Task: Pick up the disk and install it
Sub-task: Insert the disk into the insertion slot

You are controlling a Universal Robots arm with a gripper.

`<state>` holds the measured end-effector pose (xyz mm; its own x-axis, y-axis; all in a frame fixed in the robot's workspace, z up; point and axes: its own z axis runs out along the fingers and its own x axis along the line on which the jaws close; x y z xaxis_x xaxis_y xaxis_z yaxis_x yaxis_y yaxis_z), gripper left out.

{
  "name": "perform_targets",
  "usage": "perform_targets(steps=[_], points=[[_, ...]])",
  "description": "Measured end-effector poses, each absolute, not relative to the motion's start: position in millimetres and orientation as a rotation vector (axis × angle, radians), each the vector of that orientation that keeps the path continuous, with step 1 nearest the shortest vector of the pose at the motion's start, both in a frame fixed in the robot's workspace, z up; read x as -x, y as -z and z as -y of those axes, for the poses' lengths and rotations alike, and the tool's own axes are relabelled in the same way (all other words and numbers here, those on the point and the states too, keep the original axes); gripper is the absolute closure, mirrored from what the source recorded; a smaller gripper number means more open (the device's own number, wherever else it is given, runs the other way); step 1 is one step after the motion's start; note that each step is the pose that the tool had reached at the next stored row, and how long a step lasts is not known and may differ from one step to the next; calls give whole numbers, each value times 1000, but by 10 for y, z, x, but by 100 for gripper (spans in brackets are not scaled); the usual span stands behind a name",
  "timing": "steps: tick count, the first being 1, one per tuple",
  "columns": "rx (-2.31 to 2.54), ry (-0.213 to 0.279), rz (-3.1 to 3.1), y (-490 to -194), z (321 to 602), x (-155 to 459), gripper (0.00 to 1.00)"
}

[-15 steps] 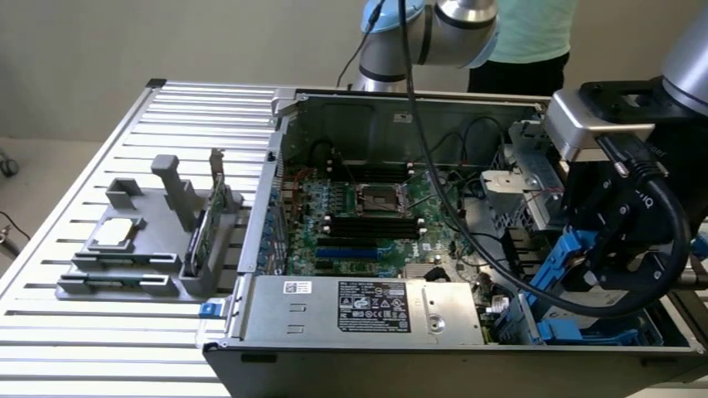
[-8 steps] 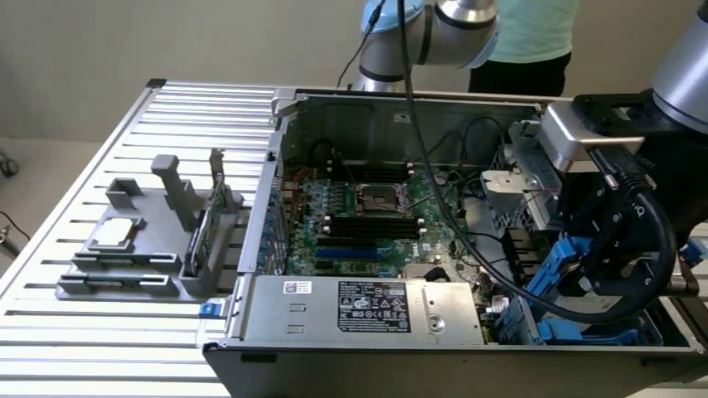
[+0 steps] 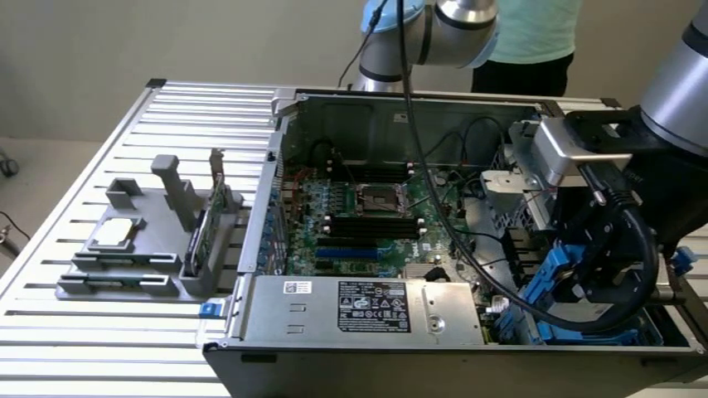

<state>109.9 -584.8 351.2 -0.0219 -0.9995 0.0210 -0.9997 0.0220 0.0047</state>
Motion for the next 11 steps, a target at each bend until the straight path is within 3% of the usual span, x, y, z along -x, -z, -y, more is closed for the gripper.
perform_targets(steps=[11], points=[[-2184, -18, 2233, -3393, 5848, -1106, 68]])
